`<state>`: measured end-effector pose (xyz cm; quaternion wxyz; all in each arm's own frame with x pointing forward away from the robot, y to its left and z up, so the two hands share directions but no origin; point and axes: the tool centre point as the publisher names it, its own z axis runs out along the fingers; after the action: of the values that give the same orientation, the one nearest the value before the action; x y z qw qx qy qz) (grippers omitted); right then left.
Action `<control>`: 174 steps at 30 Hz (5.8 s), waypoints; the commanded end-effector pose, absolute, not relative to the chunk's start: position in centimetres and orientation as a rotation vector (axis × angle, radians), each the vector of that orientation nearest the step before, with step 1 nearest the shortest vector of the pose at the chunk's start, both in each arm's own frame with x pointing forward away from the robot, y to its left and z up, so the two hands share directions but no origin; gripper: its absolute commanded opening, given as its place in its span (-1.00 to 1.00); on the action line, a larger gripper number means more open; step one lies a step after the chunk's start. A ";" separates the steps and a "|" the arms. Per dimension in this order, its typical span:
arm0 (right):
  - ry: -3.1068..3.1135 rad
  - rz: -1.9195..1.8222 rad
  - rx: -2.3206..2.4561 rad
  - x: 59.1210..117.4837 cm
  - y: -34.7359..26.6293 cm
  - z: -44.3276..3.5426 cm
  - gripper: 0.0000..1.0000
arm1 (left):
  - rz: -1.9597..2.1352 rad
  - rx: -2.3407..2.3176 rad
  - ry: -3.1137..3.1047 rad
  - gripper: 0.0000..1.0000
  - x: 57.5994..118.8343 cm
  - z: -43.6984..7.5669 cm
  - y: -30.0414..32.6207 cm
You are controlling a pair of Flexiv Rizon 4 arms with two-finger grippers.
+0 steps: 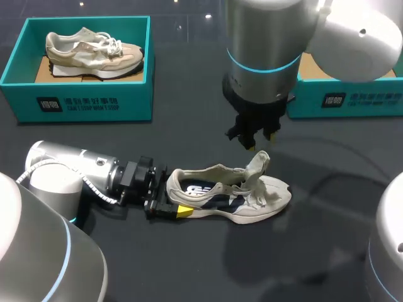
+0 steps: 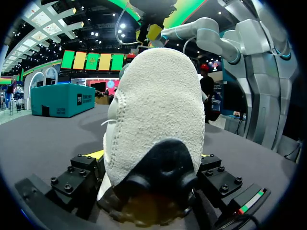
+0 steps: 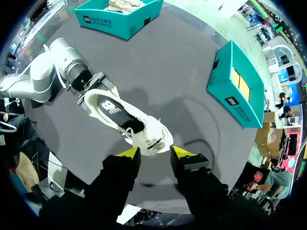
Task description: Take the shoe out of the shoebox, open the shoe tongue, remove and reinsert the insole, then place the shoe into the shoebox
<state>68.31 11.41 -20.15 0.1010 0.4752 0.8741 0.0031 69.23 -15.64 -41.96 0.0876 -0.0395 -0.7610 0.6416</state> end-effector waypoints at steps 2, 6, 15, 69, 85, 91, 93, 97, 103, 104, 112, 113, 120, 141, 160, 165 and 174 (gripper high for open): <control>2.734 0.002 1.139 68.5 13.4 -20.2 -0.22 | 1.909 -0.119 -2.266 -1.00 69.5 -42.3 -15.4; 2.814 -0.041 0.937 68.6 15.9 -20.3 -0.27 | 1.909 -0.119 -2.266 -1.00 69.5 -42.3 -15.4; 2.917 -0.106 0.479 68.3 19.4 -20.8 -1.00 | 1.909 -0.119 -2.266 -1.00 69.5 -42.3 -15.4; 3.009 0.056 -0.056 68.0 22.7 -30.9 -1.00 | 1.909 -0.119 -2.266 -1.00 69.5 -42.3 -15.4; 2.991 0.040 -0.051 68.6 22.5 -31.8 -1.00 | 1.909 -0.119 -2.266 -1.00 69.5 -42.3 -15.4; 2.975 0.029 -0.025 69.6 22.1 -33.8 -1.00 | 1.909 -0.119 -2.266 -1.00 69.5 -42.3 -15.4; 2.974 0.031 -0.021 69.9 22.0 -34.5 -1.00 | 1.909 -0.119 -2.266 -1.00 69.5 -42.3 -15.4; 2.974 0.048 -0.020 70.3 21.9 -35.7 -1.00 | 1.909 -0.119 -2.266 -1.00 69.5 -42.3 -15.4; 2.972 0.059 -0.012 71.1 21.5 -37.6 -1.00 | 1.909 -0.119 -2.266 -1.00 69.5 -42.3 -15.4; 2.977 0.061 -0.010 71.2 21.4 -37.8 -1.00 | 1.909 -0.119 -2.266 -1.00 69.5 -42.3 -15.4; 2.964 0.029 0.060 70.9 19.8 -38.8 -1.00 | 1.909 -0.119 -2.266 -1.00 69.5 -42.3 -15.4; 2.964 0.027 0.081 70.9 19.5 -38.9 -1.00 | 1.909 -0.119 -2.266 -1.00 69.5 -42.3 -15.4; 2.958 -0.006 0.145 70.6 17.8 -38.9 -1.00 | 1.909 -0.119 -2.266 -1.00 69.5 -42.3 -15.4; 3.037 -0.002 0.172 71.8 15.9 -40.7 -0.18 | 1.909 -0.119 -2.266 -1.00 69.5 -42.3 -15.4; 3.204 0.018 0.208 67.8 17.0 -43.3 -1.00 | 1.909 -0.119 -2.266 -1.00 69.5 -42.3 -15.4; 3.202 0.039 0.221 67.2 17.0 -43.1 -1.00 | 1.909 -0.119 -2.266 -1.00 69.5 -42.3 -15.4; 3.138 0.254 0.129 67.4 15.9 -40.9 -1.00 | 1.909 -0.119 -2.266 -1.00 69.5 -42.3 -15.4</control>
<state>68.84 17.01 -40.66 -0.0154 0.0441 0.9980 0.0428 69.18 -15.57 -41.98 0.0878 -0.0404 -0.7609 0.6417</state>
